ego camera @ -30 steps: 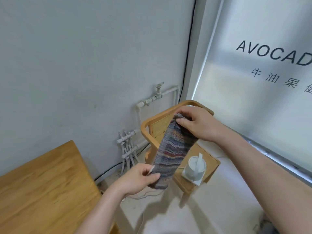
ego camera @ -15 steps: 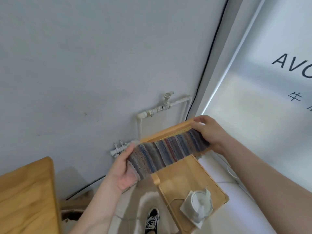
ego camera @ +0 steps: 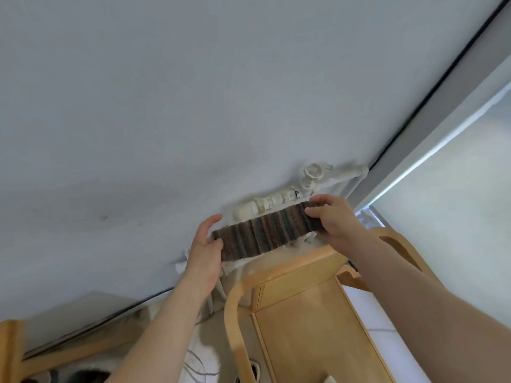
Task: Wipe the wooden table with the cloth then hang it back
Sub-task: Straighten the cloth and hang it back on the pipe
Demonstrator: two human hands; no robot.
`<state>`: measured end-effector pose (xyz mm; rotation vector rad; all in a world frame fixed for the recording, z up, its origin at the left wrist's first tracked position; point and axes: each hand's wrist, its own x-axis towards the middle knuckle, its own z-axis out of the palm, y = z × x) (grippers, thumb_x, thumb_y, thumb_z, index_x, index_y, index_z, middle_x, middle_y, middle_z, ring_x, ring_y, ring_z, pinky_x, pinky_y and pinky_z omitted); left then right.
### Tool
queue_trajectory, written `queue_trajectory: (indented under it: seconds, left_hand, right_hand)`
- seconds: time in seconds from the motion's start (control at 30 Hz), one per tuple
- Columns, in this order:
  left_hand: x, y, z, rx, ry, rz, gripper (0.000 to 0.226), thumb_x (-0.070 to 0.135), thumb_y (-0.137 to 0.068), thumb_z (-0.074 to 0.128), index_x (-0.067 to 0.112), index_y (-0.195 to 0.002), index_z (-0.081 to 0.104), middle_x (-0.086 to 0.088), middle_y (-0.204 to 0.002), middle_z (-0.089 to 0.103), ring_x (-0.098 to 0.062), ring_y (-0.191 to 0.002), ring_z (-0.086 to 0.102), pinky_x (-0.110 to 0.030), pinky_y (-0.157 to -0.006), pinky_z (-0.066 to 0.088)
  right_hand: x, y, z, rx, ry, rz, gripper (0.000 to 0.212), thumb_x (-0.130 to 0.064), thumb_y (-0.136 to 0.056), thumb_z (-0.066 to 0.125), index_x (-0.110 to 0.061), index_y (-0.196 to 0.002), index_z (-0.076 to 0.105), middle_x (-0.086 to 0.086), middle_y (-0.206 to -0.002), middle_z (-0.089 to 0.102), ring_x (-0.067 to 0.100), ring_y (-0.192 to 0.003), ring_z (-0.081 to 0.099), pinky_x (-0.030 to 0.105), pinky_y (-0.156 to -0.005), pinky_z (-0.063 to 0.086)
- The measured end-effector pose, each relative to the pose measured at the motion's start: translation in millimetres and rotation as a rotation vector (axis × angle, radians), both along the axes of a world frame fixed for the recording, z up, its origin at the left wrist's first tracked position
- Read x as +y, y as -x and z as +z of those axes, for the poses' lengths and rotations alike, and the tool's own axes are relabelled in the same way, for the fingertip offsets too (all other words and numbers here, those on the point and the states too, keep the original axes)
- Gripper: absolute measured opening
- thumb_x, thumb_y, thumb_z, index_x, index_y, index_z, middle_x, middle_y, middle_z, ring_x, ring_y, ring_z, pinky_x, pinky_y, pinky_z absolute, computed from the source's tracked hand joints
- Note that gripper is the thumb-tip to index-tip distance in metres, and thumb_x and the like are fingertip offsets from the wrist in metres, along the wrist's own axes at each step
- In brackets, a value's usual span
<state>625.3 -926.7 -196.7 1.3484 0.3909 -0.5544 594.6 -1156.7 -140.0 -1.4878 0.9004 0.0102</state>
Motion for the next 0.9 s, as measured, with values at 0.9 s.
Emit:
queue_trajectory:
  seconds: [0.9]
  left_hand:
    - [-81.5, -88.8, -116.1, -0.080, -0.545, 0.117, 0.028, 0.009, -0.086, 0.061, 0.023, -0.109, 0.053, -0.003, -0.110, 0.057, -0.014, -0.089, 0.056, -0.029, -0.076, 0.045]
  right_hand:
    - [-25.4, -112.3, -150.8, 0.214, 0.968, 0.346, 0.051, -0.007, -0.084, 0.049, -0.014, -0.135, 0.047, 0.008, -0.139, 0.045, 0.031, -0.127, 0.037, 0.041, -0.097, 0.039]
